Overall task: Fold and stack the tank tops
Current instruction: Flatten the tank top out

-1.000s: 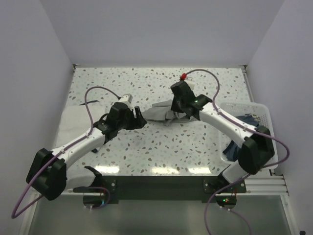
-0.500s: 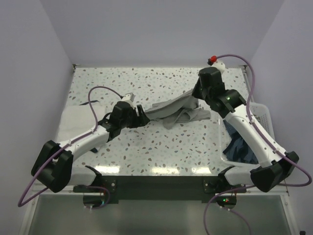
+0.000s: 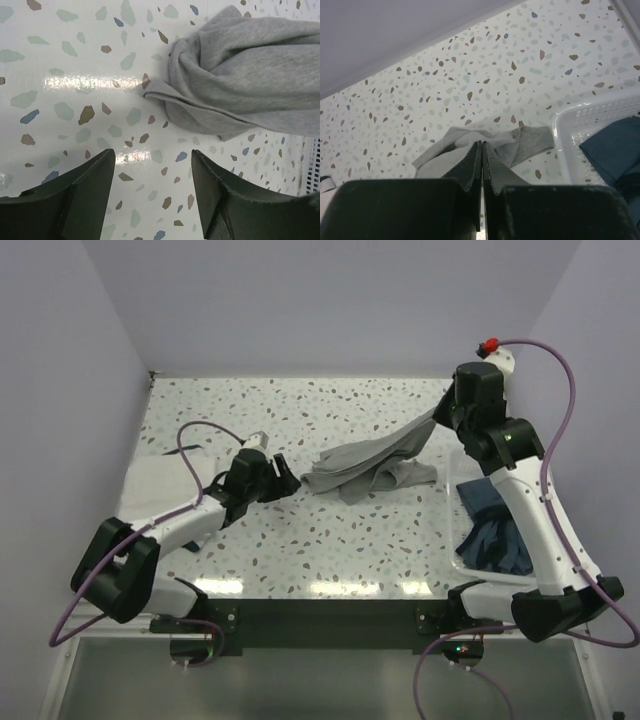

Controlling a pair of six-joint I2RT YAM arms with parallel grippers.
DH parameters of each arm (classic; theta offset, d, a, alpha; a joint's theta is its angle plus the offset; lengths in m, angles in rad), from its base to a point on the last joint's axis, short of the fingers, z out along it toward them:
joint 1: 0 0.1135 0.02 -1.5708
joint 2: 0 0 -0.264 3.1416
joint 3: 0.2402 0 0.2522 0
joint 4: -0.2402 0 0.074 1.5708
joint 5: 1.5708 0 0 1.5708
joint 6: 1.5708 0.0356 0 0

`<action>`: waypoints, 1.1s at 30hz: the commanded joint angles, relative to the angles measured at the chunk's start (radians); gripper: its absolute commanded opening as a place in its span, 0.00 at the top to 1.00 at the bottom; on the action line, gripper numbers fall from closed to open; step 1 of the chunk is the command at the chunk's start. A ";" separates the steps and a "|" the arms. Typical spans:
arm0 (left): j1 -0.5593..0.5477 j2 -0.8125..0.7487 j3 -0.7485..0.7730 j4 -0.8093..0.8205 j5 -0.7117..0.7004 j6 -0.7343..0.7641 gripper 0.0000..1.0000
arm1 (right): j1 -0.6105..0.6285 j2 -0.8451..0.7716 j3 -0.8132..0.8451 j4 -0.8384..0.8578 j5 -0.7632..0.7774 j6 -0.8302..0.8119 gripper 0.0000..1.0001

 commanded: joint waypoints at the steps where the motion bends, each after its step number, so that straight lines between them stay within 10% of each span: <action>1: 0.021 0.048 0.013 0.123 0.032 -0.060 0.33 | -0.015 -0.005 0.067 -0.005 0.014 -0.030 1.00; 10: 0.046 0.197 0.031 0.336 0.175 -0.067 0.50 | -0.062 0.002 0.044 -0.011 0.004 -0.036 1.00; 33: 0.046 0.435 0.126 0.409 0.304 0.165 0.47 | -0.127 0.021 0.014 0.013 -0.066 -0.033 1.00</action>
